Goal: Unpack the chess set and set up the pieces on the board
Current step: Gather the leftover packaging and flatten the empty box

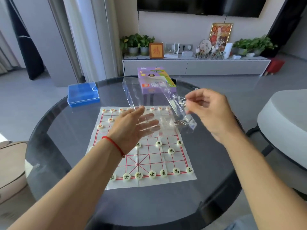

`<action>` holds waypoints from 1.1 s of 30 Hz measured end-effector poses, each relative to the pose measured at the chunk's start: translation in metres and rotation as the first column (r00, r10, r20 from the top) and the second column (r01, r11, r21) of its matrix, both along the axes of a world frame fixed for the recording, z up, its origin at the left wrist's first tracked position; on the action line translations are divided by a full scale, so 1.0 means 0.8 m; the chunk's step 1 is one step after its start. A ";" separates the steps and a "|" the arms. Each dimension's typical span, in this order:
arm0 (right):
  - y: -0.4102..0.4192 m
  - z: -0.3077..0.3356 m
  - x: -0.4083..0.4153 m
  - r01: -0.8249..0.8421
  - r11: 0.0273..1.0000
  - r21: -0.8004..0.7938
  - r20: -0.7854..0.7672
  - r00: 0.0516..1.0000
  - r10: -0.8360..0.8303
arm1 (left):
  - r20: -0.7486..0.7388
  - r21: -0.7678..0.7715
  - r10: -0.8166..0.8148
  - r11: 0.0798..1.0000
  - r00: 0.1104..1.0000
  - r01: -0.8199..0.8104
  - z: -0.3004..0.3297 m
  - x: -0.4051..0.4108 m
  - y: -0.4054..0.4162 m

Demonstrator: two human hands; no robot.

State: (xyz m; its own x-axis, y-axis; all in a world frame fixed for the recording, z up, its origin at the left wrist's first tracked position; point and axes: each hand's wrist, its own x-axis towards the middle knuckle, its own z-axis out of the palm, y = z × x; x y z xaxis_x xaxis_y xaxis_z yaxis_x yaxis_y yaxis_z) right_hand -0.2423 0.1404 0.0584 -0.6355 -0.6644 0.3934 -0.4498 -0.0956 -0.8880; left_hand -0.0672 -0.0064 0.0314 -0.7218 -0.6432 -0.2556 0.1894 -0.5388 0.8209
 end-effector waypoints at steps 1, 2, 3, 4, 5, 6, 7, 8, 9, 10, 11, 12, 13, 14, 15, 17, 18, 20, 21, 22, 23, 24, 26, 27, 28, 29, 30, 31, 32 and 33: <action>-0.005 0.003 0.017 -0.068 0.997 0.031 -0.036 0.997 0.069 | -0.002 0.008 -0.006 1.000 1.000 0.006 -0.001 0.000 0.002; -0.010 0.001 0.030 -0.113 0.991 0.072 -0.077 0.990 0.119 | -0.001 0.014 -0.014 1.000 1.000 0.014 -0.002 0.001 0.003; -0.014 -0.002 0.041 -0.143 0.983 0.114 -0.120 0.980 0.156 | -0.002 0.019 -0.023 1.000 1.000 0.023 -0.002 0.002 0.005; -0.018 -0.006 0.048 -0.156 0.976 0.150 -0.165 0.970 0.180 | -0.005 0.027 -0.033 0.999 0.999 0.034 -0.002 0.003 0.005; -0.021 -0.009 0.052 -0.158 0.971 0.179 -0.208 0.959 0.194 | -0.009 0.035 -0.042 0.998 0.999 0.042 -0.003 0.006 0.005; -0.024 -0.010 0.055 -0.157 0.968 0.196 -0.242 0.949 0.203 | -0.011 0.042 -0.047 0.998 0.999 0.047 -0.003 0.008 0.005; -0.026 -0.011 0.058 -0.162 0.965 0.204 -0.260 0.942 0.213 | -0.013 0.048 -0.048 0.998 0.999 0.049 -0.003 0.011 0.005; -0.027 -0.011 0.060 -0.170 0.963 0.209 -0.269 0.937 0.224 | -0.014 0.056 -0.046 0.997 0.999 0.047 -0.003 0.013 0.004; -0.028 -0.010 0.062 -0.181 0.959 0.216 -0.272 0.933 0.237 | -0.015 0.067 -0.042 0.997 0.999 0.043 -0.002 0.016 0.003; -0.029 -0.009 0.065 -0.193 0.956 0.223 -0.277 0.927 0.252 | -0.014 0.077 -0.035 0.996 0.999 0.036 -0.002 0.017 0.002; -0.029 -0.007 0.067 -0.196 0.955 0.223 -0.291 0.921 0.257 | -0.014 0.088 -0.029 0.996 0.999 0.030 -0.002 0.019 0.000; -0.029 -0.004 0.067 -0.182 0.962 0.205 -0.314 0.918 0.241 | -0.016 0.101 -0.019 0.995 1.000 0.020 -0.002 0.021 -0.001; -0.031 -0.002 0.064 -0.147 0.976 0.164 -0.331 0.923 0.194 | -0.019 0.116 -0.008 0.993 1.000 0.010 -0.001 0.023 -0.003; -0.033 0.000 0.054 -0.087 0.990 0.114 -0.332 0.936 0.120 | -0.022 0.129 0.000 0.992 1.000 0.003 -0.001 0.024 -0.005; -0.035 -0.001 0.038 -0.002 0.997 0.081 -0.326 0.945 0.028 | -0.021 0.137 0.005 0.991 1.000 -0.002 0.000 0.026 -0.007; -0.041 -0.014 -0.007 0.208 0.967 0.144 -0.346 0.927 -0.148 | -0.027 0.149 0.020 0.989 0.999 -0.016 0.000 0.029 -0.013; -0.046 -0.027 -0.030 0.301 0.923 0.238 -0.373 0.906 -0.200 | -0.031 0.152 0.026 0.988 0.999 -0.021 0.000 0.030 -0.017; -0.058 -0.061 -0.067 0.390 0.799 0.458 -0.435 0.882 -0.181 | -0.039 0.156 0.024 0.988 0.999 -0.018 0.001 0.032 -0.022; -0.064 -0.075 -0.076 0.386 0.743 0.546 -0.453 0.883 -0.126 | -0.046 0.166 0.018 0.986 0.999 -0.010 0.002 0.033 -0.024; -0.071 -0.088 -0.080 0.363 0.702 0.613 -0.457 0.887 -0.059 | -0.055 0.187 0.010 0.982 0.998 0.001 0.002 0.035 -0.025; -0.077 -0.100 -0.084 0.343 0.664 0.664 -0.458 0.889 -0.002 | -0.068 0.214 -0.003 0.977 0.998 0.017 0.001 0.037 -0.027; -0.081 -0.108 -0.086 0.346 0.615 0.708 -0.463 0.886 0.034 | -0.085 0.239 -0.017 0.970 0.996 0.037 0.000 0.038 -0.029; -0.087 -0.117 -0.090 0.403 0.549 0.732 -0.511 0.858 0.052 | -0.113 0.276 -0.035 0.959 0.993 0.065 -0.001 0.039 -0.031; -0.088 -0.120 -0.092 0.451 0.541 0.710 -0.563 0.825 0.051 | -0.121 0.287 -0.035 0.955 0.992 0.069 0.000 0.039 -0.032; -0.087 -0.121 -0.091 0.507 0.535 0.676 -0.621 0.783 0.043 | -0.127 0.293 -0.033 0.954 0.991 0.069 0.000 0.038 -0.032; -0.086 -0.123 -0.092 0.549 0.537 0.640 -0.664 0.747 0.027 | -0.137 0.295 -0.030 0.953 0.990 0.070 0.002 0.037 -0.030; -0.084 -0.123 -0.092 0.575 0.535 0.619 -0.687 0.727 0.014 | -0.148 0.297 -0.024 0.952 0.989 0.068 0.002 0.036 -0.029; -0.082 -0.124 -0.093 0.589 0.527 0.612 -0.696 0.718 0.006 | -0.161 0.298 -0.018 0.952 0.987 0.067 0.003 0.035 -0.029; -0.080 -0.123 -0.093 0.590 0.518 0.619 -0.690 0.724 0.000 | -0.172 0.295 -0.012 0.953 0.985 0.064 0.003 0.035 -0.029; -0.078 -0.124 -0.093 0.580 0.526 0.622 -0.675 0.737 -0.015 | -0.180 0.287 -0.009 0.956 0.984 0.061 0.003 0.035 -0.028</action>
State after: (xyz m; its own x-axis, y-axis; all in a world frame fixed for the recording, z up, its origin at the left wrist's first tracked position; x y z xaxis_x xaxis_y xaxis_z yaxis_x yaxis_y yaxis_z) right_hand -0.3167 0.0782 -0.0409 -0.7181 -0.6742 0.1725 -0.6941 0.7117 -0.1082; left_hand -0.0393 -0.0291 0.0340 -0.7928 -0.5334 -0.2949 0.2927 -0.7576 0.5835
